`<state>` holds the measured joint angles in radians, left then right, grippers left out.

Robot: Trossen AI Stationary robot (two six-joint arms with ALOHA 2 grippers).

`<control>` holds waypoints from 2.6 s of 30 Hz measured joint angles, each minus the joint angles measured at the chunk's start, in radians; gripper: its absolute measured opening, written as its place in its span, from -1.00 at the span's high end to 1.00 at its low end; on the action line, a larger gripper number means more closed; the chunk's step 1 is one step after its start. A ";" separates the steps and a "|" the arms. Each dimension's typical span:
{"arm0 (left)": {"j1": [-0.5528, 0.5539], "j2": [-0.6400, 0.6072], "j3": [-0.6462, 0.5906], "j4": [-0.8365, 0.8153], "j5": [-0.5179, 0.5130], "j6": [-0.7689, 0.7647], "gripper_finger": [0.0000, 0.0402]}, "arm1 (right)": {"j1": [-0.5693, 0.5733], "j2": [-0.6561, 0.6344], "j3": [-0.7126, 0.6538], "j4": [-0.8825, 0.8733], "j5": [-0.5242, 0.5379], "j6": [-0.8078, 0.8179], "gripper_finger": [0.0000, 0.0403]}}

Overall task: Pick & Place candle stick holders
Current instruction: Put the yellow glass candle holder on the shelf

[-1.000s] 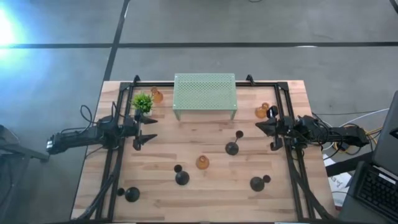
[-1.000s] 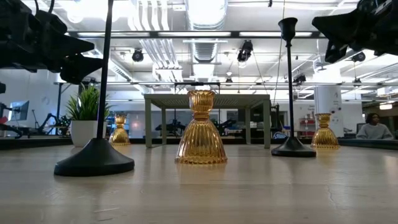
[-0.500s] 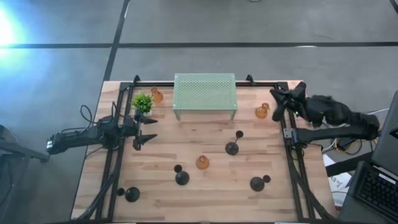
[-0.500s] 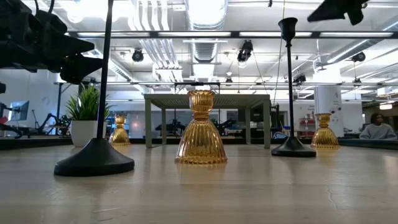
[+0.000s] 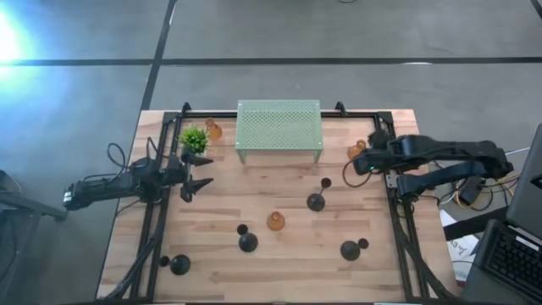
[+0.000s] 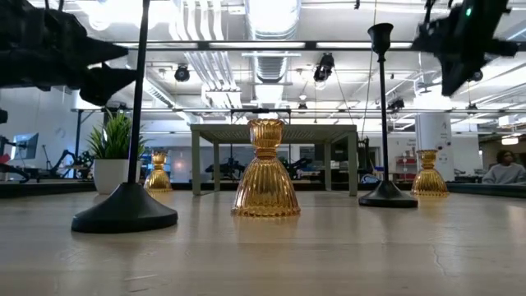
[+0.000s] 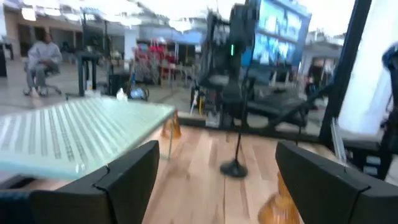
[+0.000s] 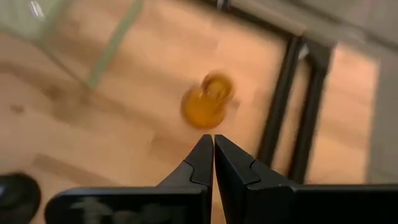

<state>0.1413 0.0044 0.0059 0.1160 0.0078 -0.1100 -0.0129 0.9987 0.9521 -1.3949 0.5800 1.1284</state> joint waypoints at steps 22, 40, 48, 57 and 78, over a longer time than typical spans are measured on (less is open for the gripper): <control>0.000 0.000 0.000 0.069 -0.053 0.007 -0.62 | -0.056 -0.117 -0.274 0.228 -0.030 -0.050 0.96; 0.000 0.002 0.000 0.061 -0.054 0.006 -0.62 | -0.070 -0.139 -0.569 0.587 0.070 -0.005 0.17; 0.000 0.002 0.000 0.061 -0.063 0.008 -0.62 | -0.101 -0.140 -0.683 0.807 0.173 -0.013 -0.22; 0.000 0.002 0.000 0.064 -0.063 0.009 -0.62 | -0.135 -0.139 -0.733 0.992 0.269 -0.110 -0.41; 0.000 0.002 0.000 0.061 -0.078 0.010 -0.62 | -0.352 -0.066 -0.766 1.267 0.188 -0.362 -0.18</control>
<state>0.1413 0.0063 0.0059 0.1772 -0.0704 -0.1001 -0.3645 0.9328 0.1860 -0.1280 0.7679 0.7662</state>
